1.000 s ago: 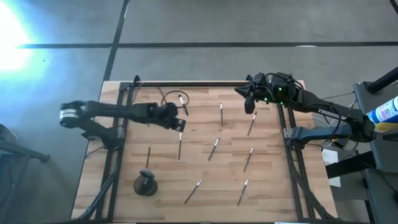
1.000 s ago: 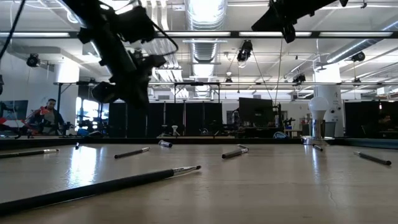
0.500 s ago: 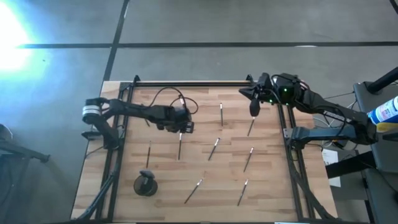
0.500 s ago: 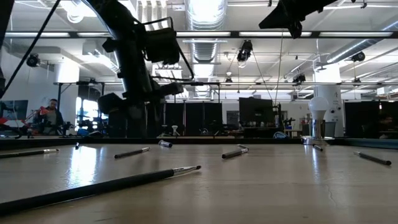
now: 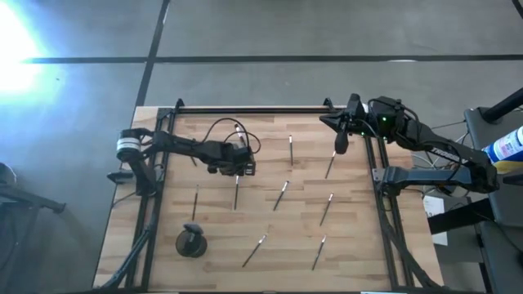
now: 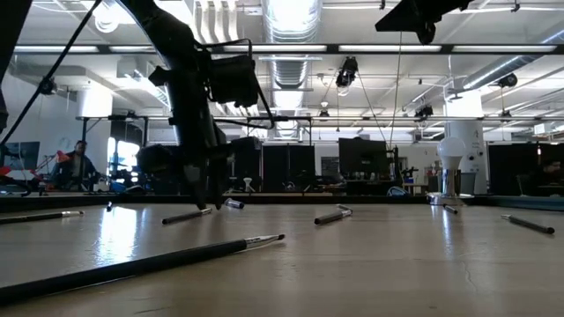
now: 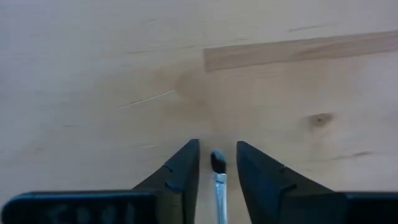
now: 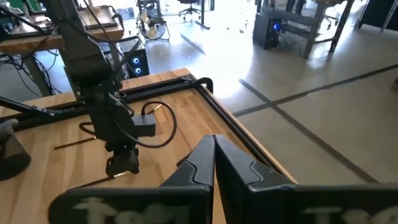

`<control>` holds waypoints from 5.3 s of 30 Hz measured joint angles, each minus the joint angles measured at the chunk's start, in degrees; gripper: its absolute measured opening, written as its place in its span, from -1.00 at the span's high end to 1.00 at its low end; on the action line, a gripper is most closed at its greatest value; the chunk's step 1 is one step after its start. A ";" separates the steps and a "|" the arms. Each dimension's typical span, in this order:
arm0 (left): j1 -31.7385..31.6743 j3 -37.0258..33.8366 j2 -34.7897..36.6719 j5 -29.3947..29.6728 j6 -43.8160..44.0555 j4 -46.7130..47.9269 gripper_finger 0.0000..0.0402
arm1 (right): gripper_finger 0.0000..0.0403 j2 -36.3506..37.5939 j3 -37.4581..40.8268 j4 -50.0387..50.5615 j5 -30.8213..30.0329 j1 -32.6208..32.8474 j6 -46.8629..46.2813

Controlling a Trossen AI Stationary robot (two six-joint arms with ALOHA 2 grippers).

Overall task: Pick & Place Makeup Brushes
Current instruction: Put the eyeshadow brush into the makeup holder, then put the eyebrow brush into the holder

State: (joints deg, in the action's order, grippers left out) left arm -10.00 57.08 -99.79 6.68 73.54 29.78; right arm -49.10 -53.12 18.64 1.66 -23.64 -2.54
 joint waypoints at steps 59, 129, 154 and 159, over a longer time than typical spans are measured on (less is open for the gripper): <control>60.30 24.46 18.93 56.88 17.80 47.36 1.00 | 0.96 0.72 0.00 -5.13 -1.89 0.00 1.51; 72.66 -0.20 19.11 48.35 23.85 22.74 0.83 | 0.96 0.57 0.00 -11.48 -3.00 0.11 -6.27; 50.88 2.27 38.85 39.62 -5.81 14.98 0.98 | 0.96 1.60 5.67 3.63 -1.01 0.65 -14.65; 34.22 -5.56 40.40 20.24 -25.91 -8.85 1.00 | 0.96 3.74 14.00 -1.40 -1.04 1.45 -20.91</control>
State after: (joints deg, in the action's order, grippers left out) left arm 24.22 51.52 -59.40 26.92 47.63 20.93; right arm -45.37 -39.12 17.24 0.62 -22.19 -23.45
